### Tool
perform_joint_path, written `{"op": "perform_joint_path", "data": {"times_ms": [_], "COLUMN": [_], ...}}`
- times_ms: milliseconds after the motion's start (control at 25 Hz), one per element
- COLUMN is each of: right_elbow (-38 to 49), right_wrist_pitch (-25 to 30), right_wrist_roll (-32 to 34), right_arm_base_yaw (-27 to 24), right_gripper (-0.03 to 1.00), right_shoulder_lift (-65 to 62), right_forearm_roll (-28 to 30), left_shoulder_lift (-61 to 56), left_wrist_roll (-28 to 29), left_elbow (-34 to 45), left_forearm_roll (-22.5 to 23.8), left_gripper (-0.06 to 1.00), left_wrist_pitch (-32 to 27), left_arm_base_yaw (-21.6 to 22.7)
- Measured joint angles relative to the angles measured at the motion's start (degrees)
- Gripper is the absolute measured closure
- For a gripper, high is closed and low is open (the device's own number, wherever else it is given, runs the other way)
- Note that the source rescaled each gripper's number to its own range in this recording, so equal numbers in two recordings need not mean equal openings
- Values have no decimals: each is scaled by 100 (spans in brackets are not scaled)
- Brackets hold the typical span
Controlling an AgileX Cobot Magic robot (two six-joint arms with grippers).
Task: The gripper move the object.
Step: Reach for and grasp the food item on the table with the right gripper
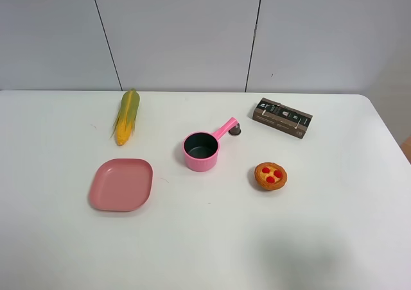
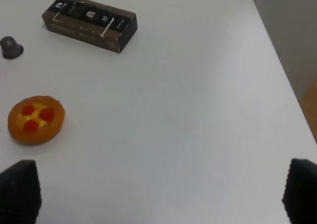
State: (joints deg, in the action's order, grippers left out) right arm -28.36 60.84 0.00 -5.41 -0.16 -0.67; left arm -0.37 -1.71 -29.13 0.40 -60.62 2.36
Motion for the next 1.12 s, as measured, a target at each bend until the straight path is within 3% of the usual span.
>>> {"op": "perform_joint_path", "data": {"times_ms": [360, 600, 840, 1120], "right_elbow": [0, -30, -713, -1625], "right_wrist_pitch": [-5, -110, -1165, -1885], "right_wrist_roll": [0, -49, -948, -1931], "right_arm_base_yaw": [0, 0, 0, 0], "right_gripper": [-3, -3, -3, -3], "right_shoulder_lift": [32, 1522, 3722, 5618], "right_forearm_roll": [-13, -613, -1520, -1794], "left_shoulder_lift": [0, 0, 0, 0], "left_wrist_roll": [0, 0, 0, 0], "left_elbow": [0, 0, 0, 0], "left_forearm_roll": [0, 0, 0, 0], "left_gripper": [-6, -6, -6, -6], "left_wrist_pitch": [0, 0, 0, 0], "left_arm_base_yaw": [0, 0, 0, 0]}}
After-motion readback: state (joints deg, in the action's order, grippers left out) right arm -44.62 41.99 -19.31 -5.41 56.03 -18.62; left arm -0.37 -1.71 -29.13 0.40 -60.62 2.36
